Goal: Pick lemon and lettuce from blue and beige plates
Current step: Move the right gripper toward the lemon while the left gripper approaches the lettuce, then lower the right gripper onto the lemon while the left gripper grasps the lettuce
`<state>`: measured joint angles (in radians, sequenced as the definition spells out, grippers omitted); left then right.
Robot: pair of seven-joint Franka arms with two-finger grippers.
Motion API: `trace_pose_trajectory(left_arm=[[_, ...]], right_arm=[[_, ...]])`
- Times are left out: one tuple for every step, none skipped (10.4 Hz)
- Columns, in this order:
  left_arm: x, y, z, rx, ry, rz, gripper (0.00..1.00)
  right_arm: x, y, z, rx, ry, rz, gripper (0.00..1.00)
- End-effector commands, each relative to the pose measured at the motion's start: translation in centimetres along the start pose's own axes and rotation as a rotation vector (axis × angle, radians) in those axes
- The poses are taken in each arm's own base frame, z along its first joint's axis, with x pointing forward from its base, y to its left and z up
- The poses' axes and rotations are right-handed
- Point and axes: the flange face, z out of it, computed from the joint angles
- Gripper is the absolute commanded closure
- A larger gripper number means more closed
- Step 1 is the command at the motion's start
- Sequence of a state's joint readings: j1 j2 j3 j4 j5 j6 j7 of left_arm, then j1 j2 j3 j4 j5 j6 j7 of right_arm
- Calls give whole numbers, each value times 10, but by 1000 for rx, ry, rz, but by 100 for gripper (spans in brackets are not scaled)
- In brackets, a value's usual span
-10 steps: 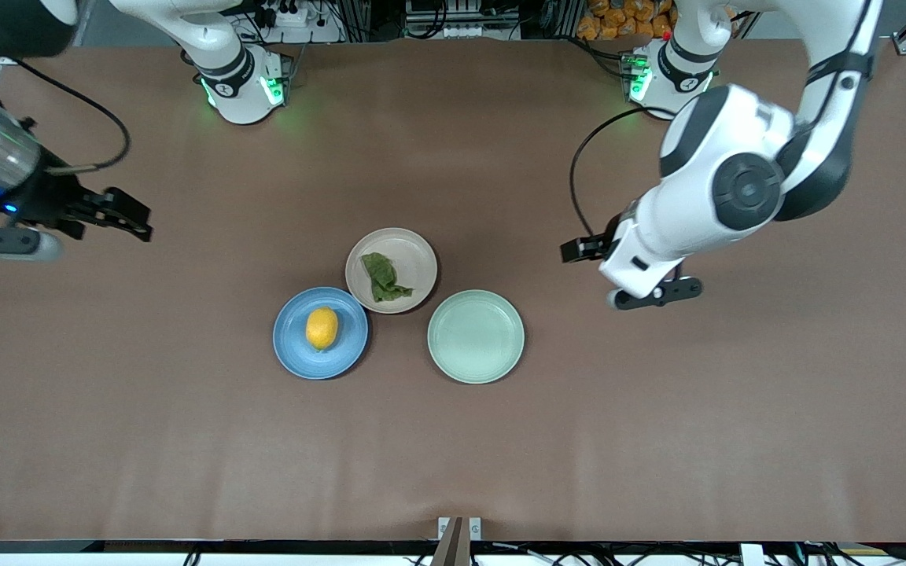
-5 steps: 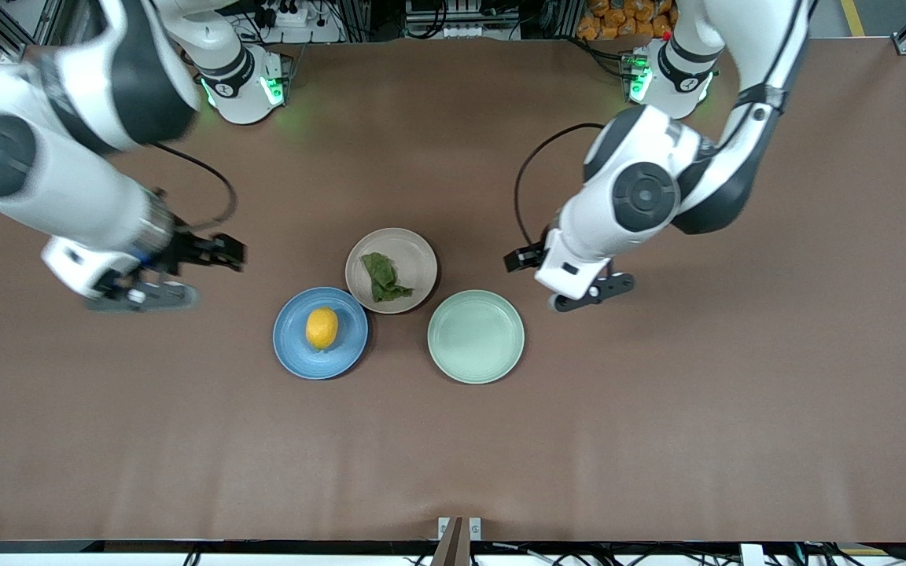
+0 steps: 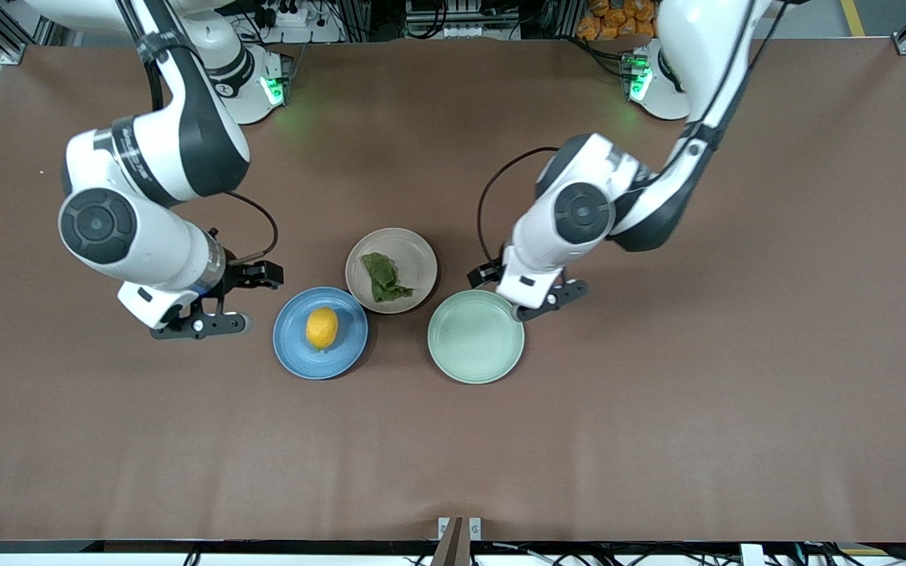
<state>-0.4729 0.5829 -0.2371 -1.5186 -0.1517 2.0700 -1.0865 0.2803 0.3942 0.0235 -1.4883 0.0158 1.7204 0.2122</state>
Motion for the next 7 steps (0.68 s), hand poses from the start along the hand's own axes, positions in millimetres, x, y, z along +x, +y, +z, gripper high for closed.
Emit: trace_pose_trajectory(left_arm=[[-8,18,26,-48,6,-134,0],[-12,25,39,-79,15,-170,0],[-23,33,51,-100,20,-194,0],[-30,40,59,-130,27,-218,0],[-37,46,65,-161,33,-252,0],[-45,52,66,-196,39,-292,0],[-48,56,71,-231,39,-346,0]], right_arm=[[13,-7,21,-7,-2,-18,0],[18,-6,38,-13,-26,-16,0],[23,-8,40,-12,-1,-17,0],[28,-8,47,-3,14,-14,0],[32,-10,58,5,6,-11,0],[35,-12,72,4,-8,-10,0],[39,-13,82,6,-10,-11,0]])
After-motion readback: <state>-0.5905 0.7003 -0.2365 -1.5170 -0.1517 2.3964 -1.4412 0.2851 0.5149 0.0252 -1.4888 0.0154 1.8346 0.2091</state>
